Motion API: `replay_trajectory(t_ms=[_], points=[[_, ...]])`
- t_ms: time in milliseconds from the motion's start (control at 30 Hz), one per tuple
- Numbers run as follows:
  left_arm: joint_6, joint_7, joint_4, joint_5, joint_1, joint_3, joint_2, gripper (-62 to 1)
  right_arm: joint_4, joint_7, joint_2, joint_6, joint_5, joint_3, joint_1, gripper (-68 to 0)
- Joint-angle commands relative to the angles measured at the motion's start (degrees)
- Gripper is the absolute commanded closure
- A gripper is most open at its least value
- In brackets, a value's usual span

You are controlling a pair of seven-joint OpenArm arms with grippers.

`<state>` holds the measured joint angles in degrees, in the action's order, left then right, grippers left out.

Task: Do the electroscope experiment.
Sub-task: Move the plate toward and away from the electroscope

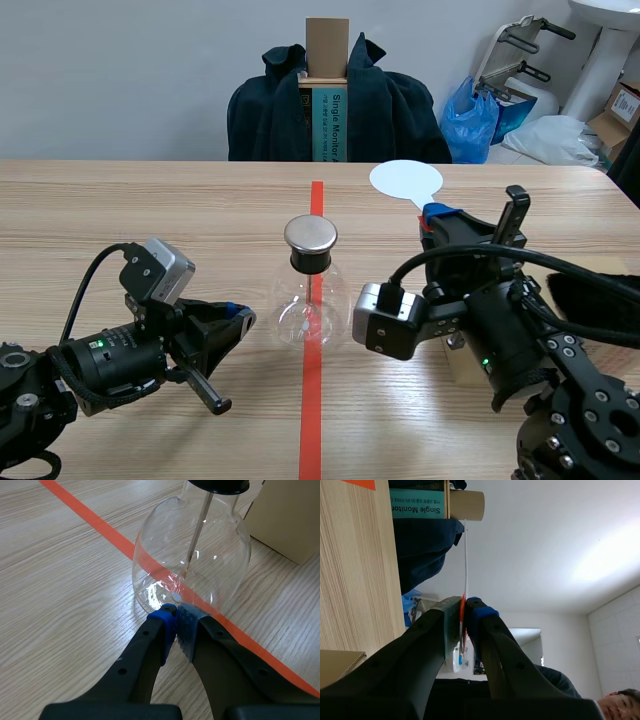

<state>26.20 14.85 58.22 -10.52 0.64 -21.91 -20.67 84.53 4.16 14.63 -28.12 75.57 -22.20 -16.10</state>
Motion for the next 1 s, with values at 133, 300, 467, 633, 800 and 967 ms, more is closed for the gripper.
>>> replay_trajectory(t_ms=[133,300,467,633,800,967], points=[[0.11,0.79,1.29,-0.57,0.17,0.02,-0.17,-3.7,0.48,3.78,0.28,1.49,-0.13,0.37,0.55,-0.6],[0.11,0.79,1.29,-0.57,0.17,0.02,-0.17,-3.6,0.48,7.58,0.26,2.03,-0.13,0.35,0.52,-0.7],[0.11,0.79,1.29,-0.57,0.17,0.02,-0.17,-3.7,0.48,12.68,0.26,2.01,-0.11,0.35,0.52,-0.7],[0.11,0.79,1.29,-0.57,0.17,0.02,-0.17,-3.6,0.48,18.29,0.28,2.01,-0.11,0.35,0.52,-0.6],[0.11,0.79,1.29,-0.57,0.17,0.02,-0.17,-3.6,0.48,22.40,0.28,2.01,-0.11,0.35,0.52,-0.6],[0.11,0.79,1.29,-0.57,0.17,0.02,-0.17,-3.7,0.48,24.57,0.28,2.01,-0.11,0.35,0.55,-0.7]])
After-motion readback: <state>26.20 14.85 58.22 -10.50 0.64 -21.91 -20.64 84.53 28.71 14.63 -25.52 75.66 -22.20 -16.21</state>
